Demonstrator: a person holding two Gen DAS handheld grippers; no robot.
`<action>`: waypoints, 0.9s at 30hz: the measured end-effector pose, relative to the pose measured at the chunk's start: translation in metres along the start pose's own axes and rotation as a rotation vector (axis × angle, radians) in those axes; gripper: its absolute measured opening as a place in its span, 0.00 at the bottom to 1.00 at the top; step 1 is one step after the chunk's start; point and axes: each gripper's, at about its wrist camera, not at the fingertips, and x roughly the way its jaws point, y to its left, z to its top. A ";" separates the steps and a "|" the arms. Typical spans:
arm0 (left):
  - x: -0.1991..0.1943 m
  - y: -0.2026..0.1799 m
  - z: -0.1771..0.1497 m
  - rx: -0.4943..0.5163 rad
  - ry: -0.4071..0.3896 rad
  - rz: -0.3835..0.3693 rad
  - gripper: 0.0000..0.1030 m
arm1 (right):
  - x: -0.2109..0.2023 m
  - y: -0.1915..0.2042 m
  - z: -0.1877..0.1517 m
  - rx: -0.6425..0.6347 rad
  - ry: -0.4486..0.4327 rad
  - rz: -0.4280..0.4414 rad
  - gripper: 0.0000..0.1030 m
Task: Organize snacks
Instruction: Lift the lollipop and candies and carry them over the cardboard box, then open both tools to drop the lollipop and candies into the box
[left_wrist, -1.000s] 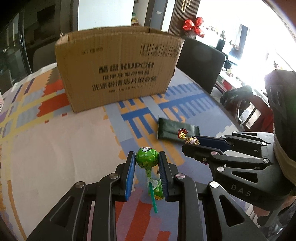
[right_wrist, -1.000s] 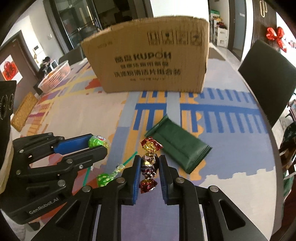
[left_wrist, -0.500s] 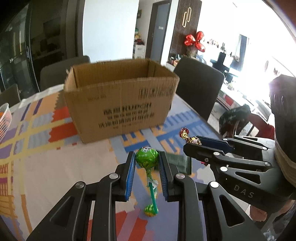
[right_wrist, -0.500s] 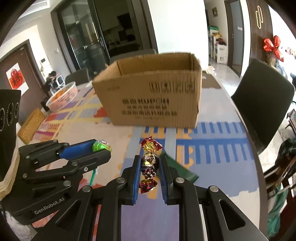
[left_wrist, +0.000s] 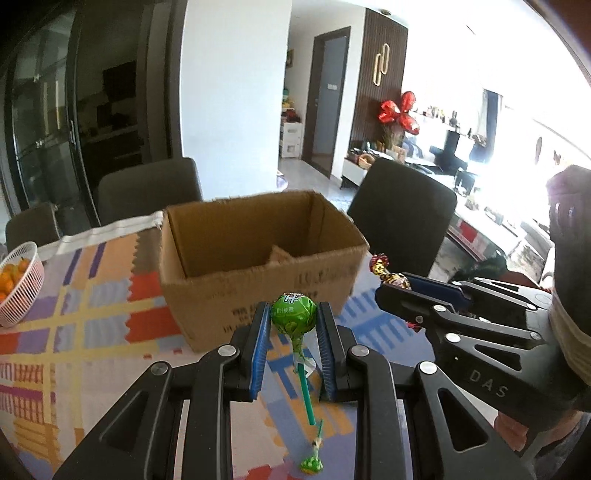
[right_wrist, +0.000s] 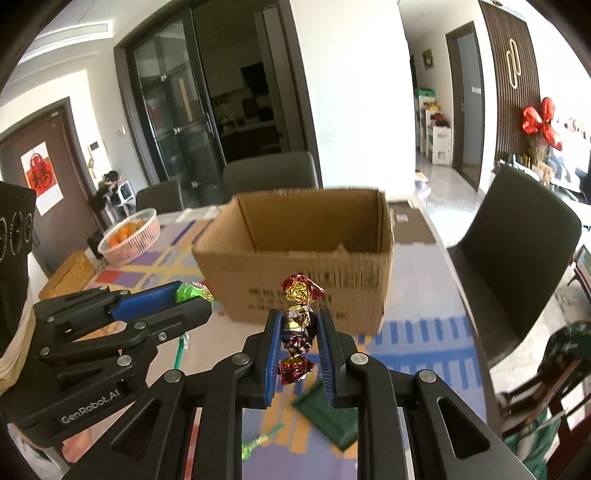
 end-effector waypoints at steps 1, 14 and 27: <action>0.001 0.002 0.005 -0.005 -0.004 0.003 0.25 | -0.001 0.001 0.004 -0.002 -0.008 0.001 0.20; 0.014 0.026 0.053 -0.031 -0.030 0.045 0.25 | 0.017 0.001 0.062 -0.021 -0.037 0.015 0.20; 0.058 0.050 0.084 -0.015 0.017 0.119 0.25 | 0.065 -0.010 0.096 -0.036 0.022 -0.020 0.20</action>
